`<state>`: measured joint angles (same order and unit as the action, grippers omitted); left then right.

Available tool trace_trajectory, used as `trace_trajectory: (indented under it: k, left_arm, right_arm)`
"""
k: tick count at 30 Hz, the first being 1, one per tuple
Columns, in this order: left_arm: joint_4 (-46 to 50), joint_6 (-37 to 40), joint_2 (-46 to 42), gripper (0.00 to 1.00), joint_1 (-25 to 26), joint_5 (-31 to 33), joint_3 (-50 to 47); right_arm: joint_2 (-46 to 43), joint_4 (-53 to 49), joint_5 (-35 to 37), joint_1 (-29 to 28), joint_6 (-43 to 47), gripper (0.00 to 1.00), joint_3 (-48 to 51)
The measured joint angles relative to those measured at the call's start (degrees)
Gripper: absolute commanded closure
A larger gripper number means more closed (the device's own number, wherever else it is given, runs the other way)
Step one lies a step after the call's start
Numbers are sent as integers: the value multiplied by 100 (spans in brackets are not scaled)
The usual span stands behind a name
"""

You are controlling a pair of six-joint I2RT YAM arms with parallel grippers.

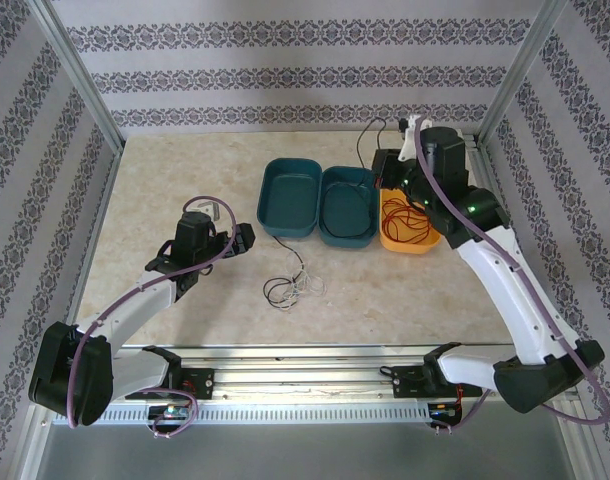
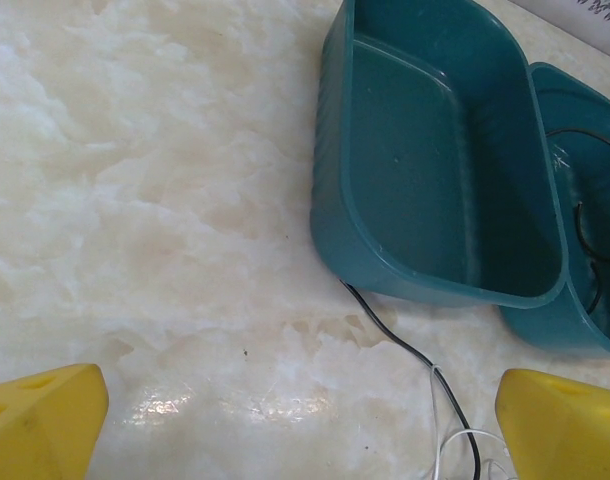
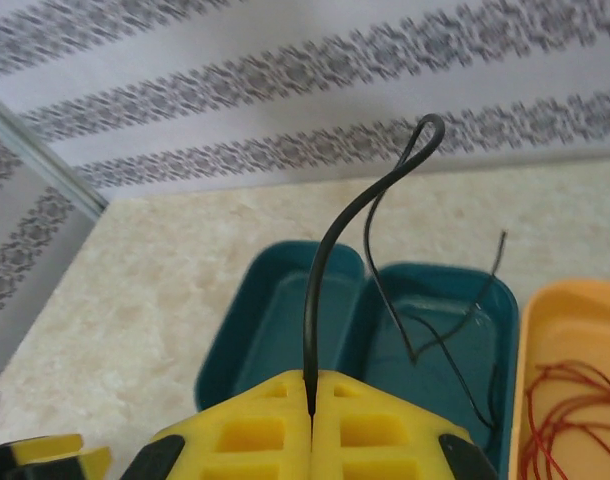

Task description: Untangle the cables

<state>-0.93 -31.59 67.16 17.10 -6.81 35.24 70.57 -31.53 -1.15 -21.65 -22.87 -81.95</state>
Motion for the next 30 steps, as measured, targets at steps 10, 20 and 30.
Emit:
trace_trajectory:
  k: [10,20,30]
  left_arm:
    - [-2,0,61,1,-33,-52,0]
    - [-7,0,118,1,-37,-79,0]
    - [-107,0,190,1,-37,-184,0]
  right_arm:
    - [243,103,-444,203,-295,100,828]
    - [833,-83,-802,203,-407,100,896]
    - [1322,-498,-730,203,-442,100,896]
